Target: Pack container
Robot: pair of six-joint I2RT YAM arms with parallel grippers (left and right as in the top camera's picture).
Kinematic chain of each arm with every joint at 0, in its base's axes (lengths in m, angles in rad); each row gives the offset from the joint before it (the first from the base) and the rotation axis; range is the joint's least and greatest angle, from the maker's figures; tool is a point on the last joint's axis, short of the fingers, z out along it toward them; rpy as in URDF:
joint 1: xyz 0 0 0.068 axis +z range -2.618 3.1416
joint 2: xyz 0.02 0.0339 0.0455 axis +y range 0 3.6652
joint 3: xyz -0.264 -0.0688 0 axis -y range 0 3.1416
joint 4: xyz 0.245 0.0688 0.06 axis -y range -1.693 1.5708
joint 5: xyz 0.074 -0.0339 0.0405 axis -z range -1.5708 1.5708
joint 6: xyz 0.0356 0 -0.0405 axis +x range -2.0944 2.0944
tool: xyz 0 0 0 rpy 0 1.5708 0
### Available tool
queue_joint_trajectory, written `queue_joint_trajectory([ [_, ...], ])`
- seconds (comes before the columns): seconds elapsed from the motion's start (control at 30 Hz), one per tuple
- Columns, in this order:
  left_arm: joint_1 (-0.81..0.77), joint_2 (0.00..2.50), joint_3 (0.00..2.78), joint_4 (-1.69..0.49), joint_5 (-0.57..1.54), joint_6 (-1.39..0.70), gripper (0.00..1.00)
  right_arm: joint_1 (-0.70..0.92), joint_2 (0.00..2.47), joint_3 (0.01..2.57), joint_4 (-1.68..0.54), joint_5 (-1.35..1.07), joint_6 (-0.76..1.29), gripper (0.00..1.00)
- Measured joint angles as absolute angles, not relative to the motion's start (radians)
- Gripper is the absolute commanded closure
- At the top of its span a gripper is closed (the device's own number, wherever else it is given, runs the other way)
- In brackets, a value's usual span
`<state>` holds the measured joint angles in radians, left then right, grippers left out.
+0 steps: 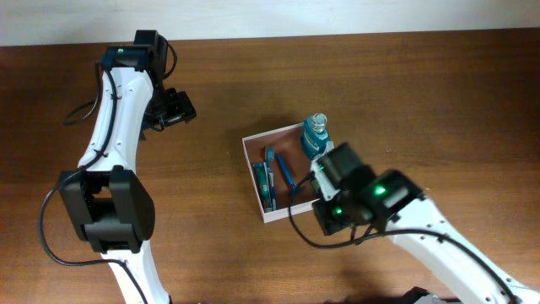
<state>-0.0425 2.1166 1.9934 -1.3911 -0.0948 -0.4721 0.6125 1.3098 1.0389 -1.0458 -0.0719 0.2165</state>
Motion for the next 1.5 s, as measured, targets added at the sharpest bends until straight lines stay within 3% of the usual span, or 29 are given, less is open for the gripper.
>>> queue_joint_trajectory([
  [0.2,-0.043,2.117,1.993,-1.391,-0.095,-0.472,0.01,0.762,1.43,1.039,-1.016,0.093,0.348,0.96],
  [0.43,-0.043,2.117,1.993,-1.391,-0.095,-0.472,0.01,0.767,1.549,1.038,-0.978,0.165,0.474,0.96],
  [1.2,-0.043,2.117,1.993,-1.391,-0.095,-0.472,0.01,0.763,1.589,1.029,-0.799,0.215,0.479,0.96],
  [1.5,-0.043,2.117,1.993,-1.391,-0.095,-0.472,0.01,0.68,1.633,1.029,-0.734,0.215,0.404,0.96],
])
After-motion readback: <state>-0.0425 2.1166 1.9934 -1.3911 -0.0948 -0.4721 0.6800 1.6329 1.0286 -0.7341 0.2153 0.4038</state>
